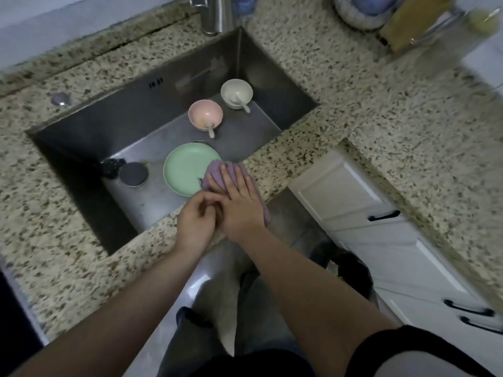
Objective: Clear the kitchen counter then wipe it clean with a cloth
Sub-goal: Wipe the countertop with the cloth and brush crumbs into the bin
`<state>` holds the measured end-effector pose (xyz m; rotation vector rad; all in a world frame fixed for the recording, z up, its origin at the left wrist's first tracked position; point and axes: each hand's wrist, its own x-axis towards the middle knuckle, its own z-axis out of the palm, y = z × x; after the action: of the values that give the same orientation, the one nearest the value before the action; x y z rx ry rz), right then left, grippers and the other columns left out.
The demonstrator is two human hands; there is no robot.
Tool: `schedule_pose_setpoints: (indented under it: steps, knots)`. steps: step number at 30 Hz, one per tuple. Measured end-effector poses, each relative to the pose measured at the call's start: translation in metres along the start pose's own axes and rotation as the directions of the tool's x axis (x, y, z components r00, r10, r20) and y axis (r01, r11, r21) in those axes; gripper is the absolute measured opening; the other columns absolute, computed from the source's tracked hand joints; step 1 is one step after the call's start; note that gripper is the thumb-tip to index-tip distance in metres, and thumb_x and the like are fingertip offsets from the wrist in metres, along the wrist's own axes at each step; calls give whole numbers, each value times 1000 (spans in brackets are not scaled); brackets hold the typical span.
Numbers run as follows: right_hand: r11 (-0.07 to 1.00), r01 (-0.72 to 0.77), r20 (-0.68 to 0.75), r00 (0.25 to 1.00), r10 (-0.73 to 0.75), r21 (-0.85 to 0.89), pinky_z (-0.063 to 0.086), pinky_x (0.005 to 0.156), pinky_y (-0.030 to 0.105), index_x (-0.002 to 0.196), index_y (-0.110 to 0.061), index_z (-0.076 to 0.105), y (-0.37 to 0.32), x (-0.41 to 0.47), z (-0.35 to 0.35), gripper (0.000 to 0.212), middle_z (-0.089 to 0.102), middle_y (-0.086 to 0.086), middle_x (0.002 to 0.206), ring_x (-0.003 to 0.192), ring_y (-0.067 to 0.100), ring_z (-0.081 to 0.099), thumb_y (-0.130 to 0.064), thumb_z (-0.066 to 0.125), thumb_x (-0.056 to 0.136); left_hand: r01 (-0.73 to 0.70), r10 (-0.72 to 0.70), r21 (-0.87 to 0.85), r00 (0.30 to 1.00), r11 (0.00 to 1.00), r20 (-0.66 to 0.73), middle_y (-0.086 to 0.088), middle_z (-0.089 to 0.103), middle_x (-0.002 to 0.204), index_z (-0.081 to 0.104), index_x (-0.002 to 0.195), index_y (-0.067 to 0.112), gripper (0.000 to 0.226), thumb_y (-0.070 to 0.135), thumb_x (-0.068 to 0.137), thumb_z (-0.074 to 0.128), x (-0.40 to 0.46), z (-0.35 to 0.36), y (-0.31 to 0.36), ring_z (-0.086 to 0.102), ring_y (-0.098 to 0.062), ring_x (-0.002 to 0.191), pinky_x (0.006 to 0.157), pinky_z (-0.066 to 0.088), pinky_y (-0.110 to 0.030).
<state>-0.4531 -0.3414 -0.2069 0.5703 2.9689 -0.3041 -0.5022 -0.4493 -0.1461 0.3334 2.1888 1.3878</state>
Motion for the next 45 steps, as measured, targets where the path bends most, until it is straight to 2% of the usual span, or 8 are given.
schedule_pose_setpoints:
  steps: [4,7,12,15,19,26,39,45]
  knots:
    - [999,-31,-38,999,29,-36,8,121,51,158,-26,14,69,23,-15,65,4,8,166,152,33,-2,-49,30,99,-78,78,-4,997,997,18,0,71,91,69,84,16,32,-9,85,48,27,49,28,64,-11,92,91,46,-20]
    - [994,-85,-58,995,81,-61,7,122,49,158,-26,12,125,43,-24,65,2,7,166,152,32,-3,-50,28,100,-146,145,75,989,986,25,5,70,91,69,83,12,30,-11,81,50,50,91,47,58,8,88,87,40,-8]
    - [973,-228,-134,966,222,-33,11,121,50,158,-29,15,210,74,-39,59,6,6,166,153,33,1,-52,20,103,-353,333,247,935,902,120,1,70,103,73,95,14,40,15,72,40,88,152,67,60,-13,94,85,43,-20]
    - [954,-297,-169,942,289,-24,6,123,49,158,-28,13,255,89,-53,61,5,9,166,152,35,-1,-51,25,103,-443,392,303,894,844,217,-6,65,118,71,109,13,49,11,70,40,112,186,77,55,-15,109,100,37,-17]
    - [937,-347,-187,924,334,-38,7,123,50,158,-30,10,296,108,-61,60,6,12,165,152,37,2,-52,21,103,-613,475,431,788,662,391,-9,50,143,57,133,9,48,12,86,45,154,230,85,45,-23,133,114,33,-40]
    - [951,-307,-160,942,296,-46,5,123,48,158,-29,6,342,151,-76,61,3,9,166,152,35,-2,-51,20,103,-708,471,572,705,414,531,-13,21,161,27,152,3,57,23,100,41,184,249,76,16,-28,150,120,20,-47]
    - [990,-4,-41,999,-1,-138,1,122,50,156,-41,9,362,287,-103,68,4,6,166,152,35,-1,-67,21,95,-686,409,575,728,446,551,-4,19,162,26,154,13,55,28,102,37,182,243,92,8,-19,152,123,18,-40]
    - [991,0,-118,993,-16,-135,6,122,53,157,-26,18,357,238,-94,64,12,11,165,152,37,6,-55,21,101,-682,410,576,731,451,546,-4,22,161,29,153,12,54,25,101,40,183,244,89,12,-19,151,122,20,-42]
